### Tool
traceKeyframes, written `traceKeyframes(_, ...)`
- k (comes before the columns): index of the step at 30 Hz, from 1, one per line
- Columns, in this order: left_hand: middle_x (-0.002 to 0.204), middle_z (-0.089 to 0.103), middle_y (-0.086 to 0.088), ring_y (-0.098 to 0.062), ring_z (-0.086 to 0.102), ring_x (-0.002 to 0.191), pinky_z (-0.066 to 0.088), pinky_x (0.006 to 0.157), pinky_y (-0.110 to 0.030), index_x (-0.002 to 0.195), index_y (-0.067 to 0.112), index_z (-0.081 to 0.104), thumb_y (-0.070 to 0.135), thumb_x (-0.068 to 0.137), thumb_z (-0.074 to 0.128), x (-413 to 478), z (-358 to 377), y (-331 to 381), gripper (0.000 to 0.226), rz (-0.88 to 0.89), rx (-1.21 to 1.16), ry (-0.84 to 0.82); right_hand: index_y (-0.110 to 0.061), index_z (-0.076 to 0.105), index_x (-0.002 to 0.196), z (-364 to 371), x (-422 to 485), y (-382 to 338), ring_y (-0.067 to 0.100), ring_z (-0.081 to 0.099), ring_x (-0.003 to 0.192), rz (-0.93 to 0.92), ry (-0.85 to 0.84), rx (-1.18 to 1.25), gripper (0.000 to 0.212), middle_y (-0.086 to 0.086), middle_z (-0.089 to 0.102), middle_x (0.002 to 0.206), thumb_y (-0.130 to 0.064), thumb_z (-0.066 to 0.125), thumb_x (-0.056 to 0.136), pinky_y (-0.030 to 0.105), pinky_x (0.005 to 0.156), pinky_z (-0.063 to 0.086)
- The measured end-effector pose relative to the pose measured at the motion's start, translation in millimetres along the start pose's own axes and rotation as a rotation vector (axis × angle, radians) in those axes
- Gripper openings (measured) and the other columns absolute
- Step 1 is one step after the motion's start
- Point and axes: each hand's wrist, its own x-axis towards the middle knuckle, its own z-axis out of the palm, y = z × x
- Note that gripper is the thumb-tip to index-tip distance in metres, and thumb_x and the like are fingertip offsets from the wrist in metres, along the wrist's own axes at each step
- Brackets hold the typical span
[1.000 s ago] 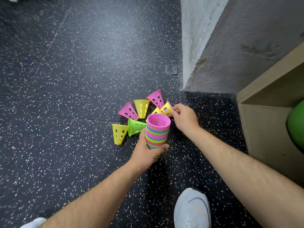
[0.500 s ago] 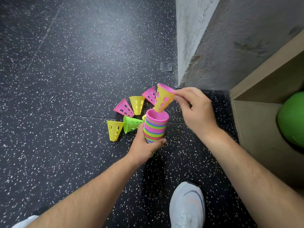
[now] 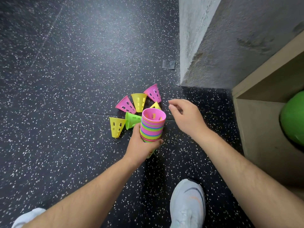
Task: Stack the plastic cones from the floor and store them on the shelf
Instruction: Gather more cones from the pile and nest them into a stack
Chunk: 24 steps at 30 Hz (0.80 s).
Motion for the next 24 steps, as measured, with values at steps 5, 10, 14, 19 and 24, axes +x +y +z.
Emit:
traceKeyframes(5,0.099,0.068,0.011,-0.005,0.067,0.085,0.058,0.081,-0.034,0.11,0.035,0.05,0.028,0.057,0.088,-16.1,-14.3,1.7,0.066,0.004,0.098,0.009,-0.017,0.064,0.124,42.3,26.2,10.5,0.02,0.061,0.099,0.088,-0.145,-0.144,0.038,0.002,0.062,0.115,-0.038,0.065,0.092,0.037,0.09,0.049)
traceKeyframes(10,0.11,0.067,0.011,-0.001,0.066,0.092,0.049,0.076,-0.014,0.125,0.035,0.05,0.023,0.057,0.087,-26.3,-23.9,-1.7,0.078,0.02,0.073,0.002,-0.023,0.069,0.107,65.0,36.6,14.7,0.022,0.063,0.097,0.132,-0.158,-0.226,0.021,-0.002,0.069,0.105,-0.036,0.061,0.093,0.039,0.084,0.052)
traceKeyframes(14,0.113,0.068,0.007,-0.006,0.068,0.097,0.052,0.08,-0.018,0.129,0.034,0.05,0.025,0.06,0.091,-25.8,-28.6,-4.8,0.081,0.011,0.03,-0.025,-0.026,0.072,0.101,58.1,31.6,18.8,0.021,0.064,0.09,0.103,-0.092,-0.158,0.016,-0.003,0.071,0.095,-0.034,0.062,0.093,0.037,0.082,0.052)
traceKeyframes(19,0.111,0.07,0.003,-0.015,0.069,0.101,0.056,0.088,-0.03,0.127,0.03,0.051,0.026,0.06,0.091,-19.3,-34.1,-8.3,0.078,0.004,0.001,-0.028,-0.022,0.076,0.107,21.4,13.5,4.6,0.012,0.06,0.086,-0.004,0.028,0.008,0.017,-0.002,0.069,0.093,-0.025,0.063,0.095,0.025,0.078,0.044)
traceKeyframes(24,0.103,0.072,0.009,-0.01,0.07,0.095,0.057,0.084,-0.031,0.123,0.032,0.051,0.027,0.061,0.09,-18.5,-39.8,-9.5,0.074,-0.017,-0.027,-0.017,-0.022,0.077,0.108,-4.4,-5.3,-21.8,0.0,0.057,0.082,-0.16,0.148,0.093,0.017,-0.013,0.068,0.09,-0.023,0.064,0.096,0.017,0.076,0.044)
